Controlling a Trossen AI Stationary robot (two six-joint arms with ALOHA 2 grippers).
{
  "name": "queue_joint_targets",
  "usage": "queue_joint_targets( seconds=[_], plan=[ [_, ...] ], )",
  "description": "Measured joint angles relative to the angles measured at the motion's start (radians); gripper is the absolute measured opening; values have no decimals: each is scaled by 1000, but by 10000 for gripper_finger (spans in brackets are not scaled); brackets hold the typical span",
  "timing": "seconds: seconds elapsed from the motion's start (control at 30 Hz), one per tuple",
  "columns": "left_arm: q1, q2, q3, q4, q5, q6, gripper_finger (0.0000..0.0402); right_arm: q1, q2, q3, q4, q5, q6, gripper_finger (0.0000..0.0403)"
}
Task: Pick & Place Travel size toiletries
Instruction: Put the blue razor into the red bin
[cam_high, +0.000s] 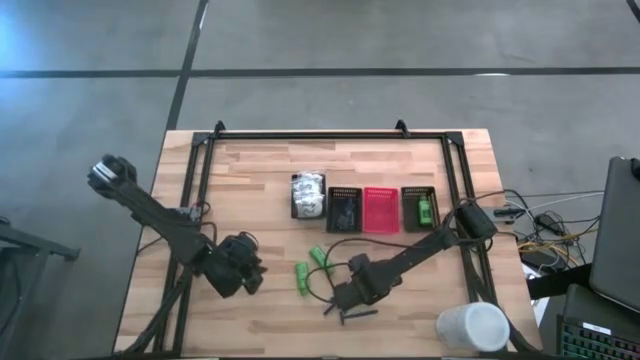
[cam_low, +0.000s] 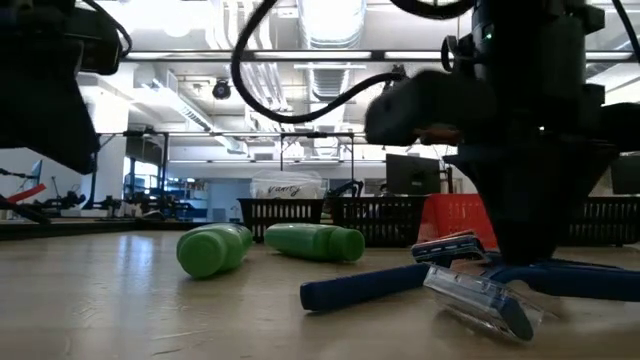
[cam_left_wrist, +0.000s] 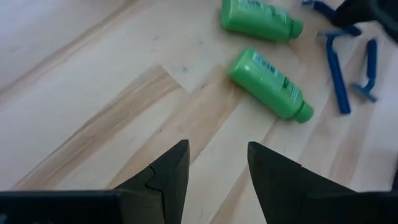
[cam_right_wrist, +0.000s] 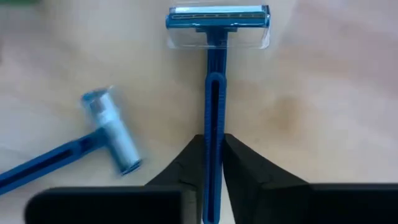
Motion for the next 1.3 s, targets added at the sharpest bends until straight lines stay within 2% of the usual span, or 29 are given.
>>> queue_joint_targets(
  seconds=[0.1,0.23,0.47,0.7,0.77,0.9,0.97,1.13,1.3],
  plan=[
    [0,-32,-29,20,-21,-38,168,-1,-11,-6,-53,41,-13,20],
    [5,-58,-39,19,-61,-53,168,-4,-52,-8,-98,103,-16,20],
    [51,-88,-39,31,-81,-25,168,-62,-275,-40,-143,223,-35,20],
    [97,-90,-39,36,-80,-25,168,-292,-516,-236,-120,220,-177,22],
    [99,-90,-39,36,-78,-26,168,-369,-562,-306,-67,211,-224,23],
    [98,-90,-39,38,-73,-37,168,-484,-600,-437,124,117,-327,23],
    [98,-90,-39,43,-69,-39,168,-512,-595,-485,185,94,-345,23],
    [98,-90,-39,46,-69,-56,168,-543,-569,-552,201,78,-347,30],
    [98,-90,-39,50,-69,-58,168,-541,-567,-565,244,77,-346,66]
  ],
)
